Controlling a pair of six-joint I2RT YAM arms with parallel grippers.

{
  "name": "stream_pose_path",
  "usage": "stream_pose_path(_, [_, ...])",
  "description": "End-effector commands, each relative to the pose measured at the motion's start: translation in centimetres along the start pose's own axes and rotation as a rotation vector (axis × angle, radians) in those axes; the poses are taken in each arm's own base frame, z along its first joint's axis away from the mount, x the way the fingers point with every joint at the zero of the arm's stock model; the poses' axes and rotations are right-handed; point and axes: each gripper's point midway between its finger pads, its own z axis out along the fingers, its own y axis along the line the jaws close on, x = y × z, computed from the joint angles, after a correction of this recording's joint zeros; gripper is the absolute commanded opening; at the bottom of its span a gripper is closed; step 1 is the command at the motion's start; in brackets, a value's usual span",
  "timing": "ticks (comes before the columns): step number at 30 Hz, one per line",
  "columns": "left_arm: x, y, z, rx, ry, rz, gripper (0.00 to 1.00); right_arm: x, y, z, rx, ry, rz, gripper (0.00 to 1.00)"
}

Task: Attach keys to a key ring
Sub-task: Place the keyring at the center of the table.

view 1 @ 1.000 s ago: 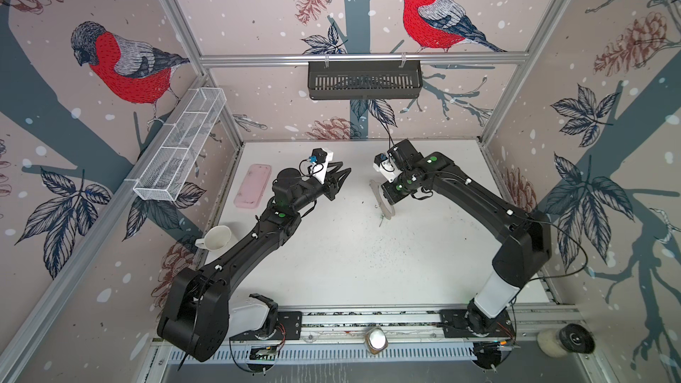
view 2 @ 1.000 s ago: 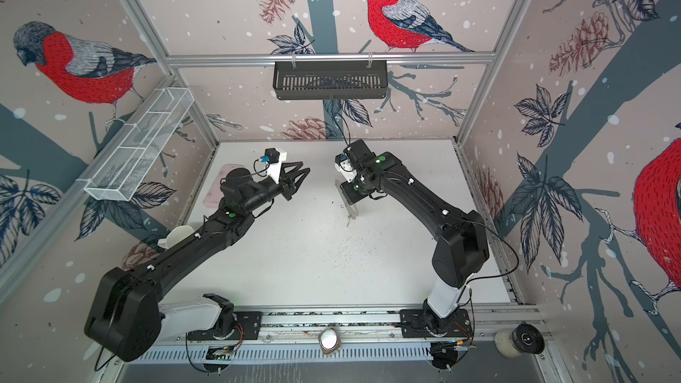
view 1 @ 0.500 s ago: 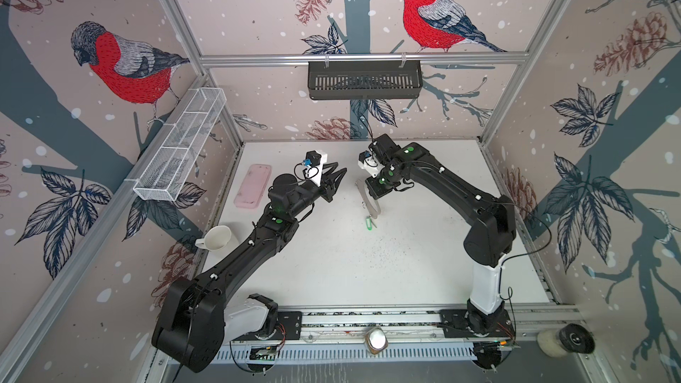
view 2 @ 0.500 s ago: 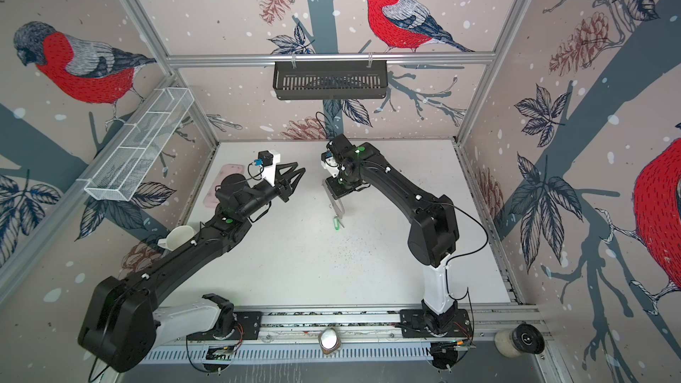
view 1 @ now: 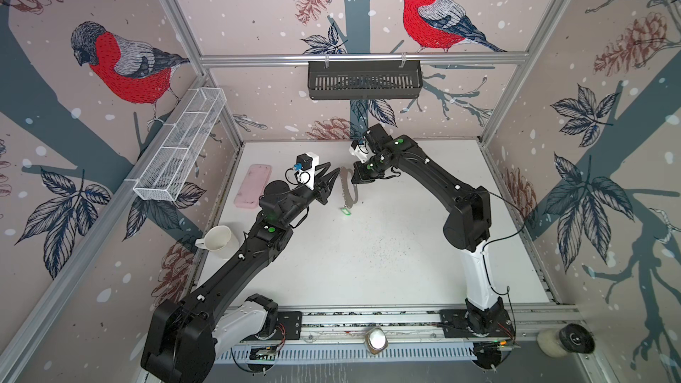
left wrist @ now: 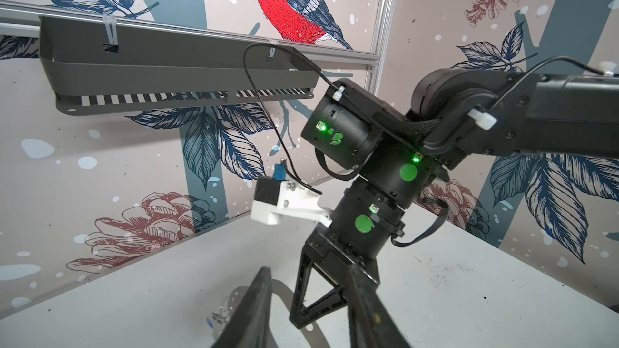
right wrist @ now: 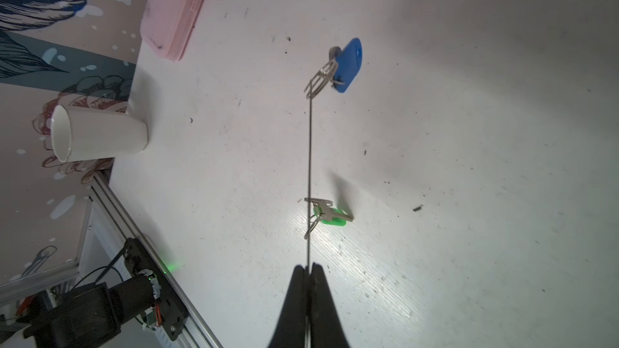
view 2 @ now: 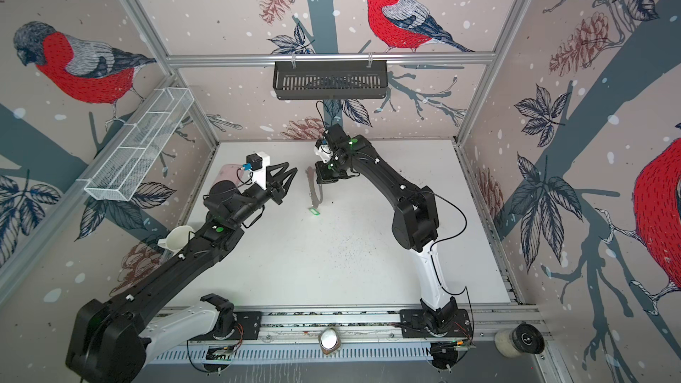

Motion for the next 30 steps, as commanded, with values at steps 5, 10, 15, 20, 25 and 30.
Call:
stream_pose_path(5, [-0.2, 0.2, -0.2, -0.017, -0.010, 0.013, 0.38, 1.1, -1.1, 1.8, -0.046, 0.056, 0.057, 0.00])
stream_pose_path(10, [0.1, 0.3, -0.2, -0.017, -0.002, 0.008, 0.38, 4.4, -6.3, 2.3, 0.051, 0.123, 0.109, 0.00])
stream_pose_path(15, [0.4, 0.4, -0.1, -0.018, 0.002, 0.005, 0.39, 6.2, -9.9, 1.1, 0.115, 0.148, 0.142, 0.00])
stream_pose_path(20, [0.8, 0.4, 0.1, -0.017, 0.010, 0.001, 0.38, 8.0, -12.8, -0.1, 0.166, 0.179, 0.166, 0.00])
stream_pose_path(25, [0.9, 0.4, 0.2, -0.013, 0.013, 0.000, 0.39, 9.0, -14.8, -1.0, 0.195, 0.195, 0.176, 0.00])
stream_pose_path(30, [1.0, 0.4, 0.2, -0.014, 0.013, 0.003, 0.39, 9.7, -16.5, -1.7, 0.230, 0.208, 0.194, 0.00])
